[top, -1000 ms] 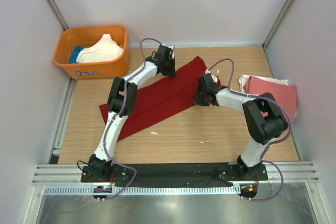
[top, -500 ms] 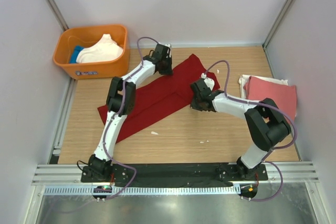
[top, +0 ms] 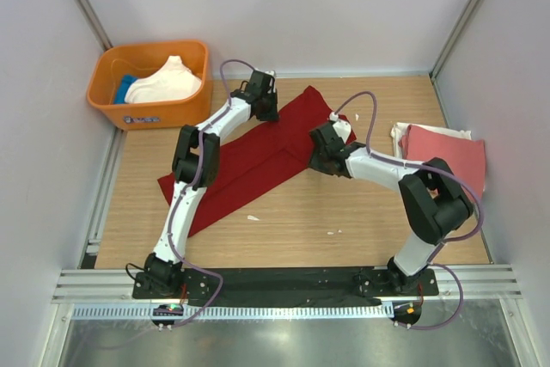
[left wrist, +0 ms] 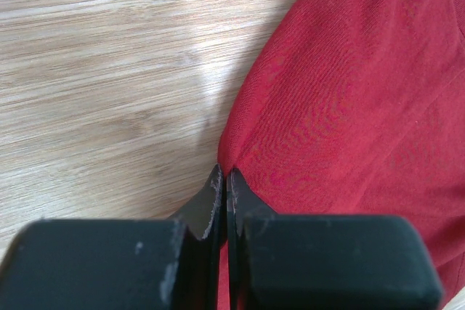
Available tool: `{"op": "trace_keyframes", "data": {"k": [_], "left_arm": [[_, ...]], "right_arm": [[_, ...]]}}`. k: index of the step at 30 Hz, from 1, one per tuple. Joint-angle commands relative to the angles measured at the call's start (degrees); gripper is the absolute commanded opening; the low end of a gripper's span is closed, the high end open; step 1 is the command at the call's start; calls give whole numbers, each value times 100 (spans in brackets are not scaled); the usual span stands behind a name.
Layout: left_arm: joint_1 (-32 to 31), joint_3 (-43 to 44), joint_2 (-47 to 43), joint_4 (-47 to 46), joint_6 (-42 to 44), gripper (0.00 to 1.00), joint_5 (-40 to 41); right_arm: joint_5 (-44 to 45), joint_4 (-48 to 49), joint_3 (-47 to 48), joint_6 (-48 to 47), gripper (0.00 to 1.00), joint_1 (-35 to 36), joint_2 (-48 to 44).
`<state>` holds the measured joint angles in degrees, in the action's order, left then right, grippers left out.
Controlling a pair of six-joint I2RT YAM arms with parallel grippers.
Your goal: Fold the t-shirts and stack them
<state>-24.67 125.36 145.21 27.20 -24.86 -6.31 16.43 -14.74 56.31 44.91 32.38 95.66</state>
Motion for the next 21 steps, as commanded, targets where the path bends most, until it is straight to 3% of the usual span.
{"op": "trace_keyframes", "data": {"k": [1,6,16,19,21], "left_arm": [[50,-20,-221,92,148,0,33],[41,-38,-230,92,183,0,7],[58,-29,-238,92,210,0,33],[58,-29,-256,101,210,0,42],[58,-38,-256,110,227,0,59]], "right_arm": [[186,261,406,-96,42,-56,181],[71,367,679,-113,42,-109,567],[89,402,907,-96,32,-144,972],[89,420,916,-70,22,-144,990],[98,428,908,-61,7,-144,964]]}}
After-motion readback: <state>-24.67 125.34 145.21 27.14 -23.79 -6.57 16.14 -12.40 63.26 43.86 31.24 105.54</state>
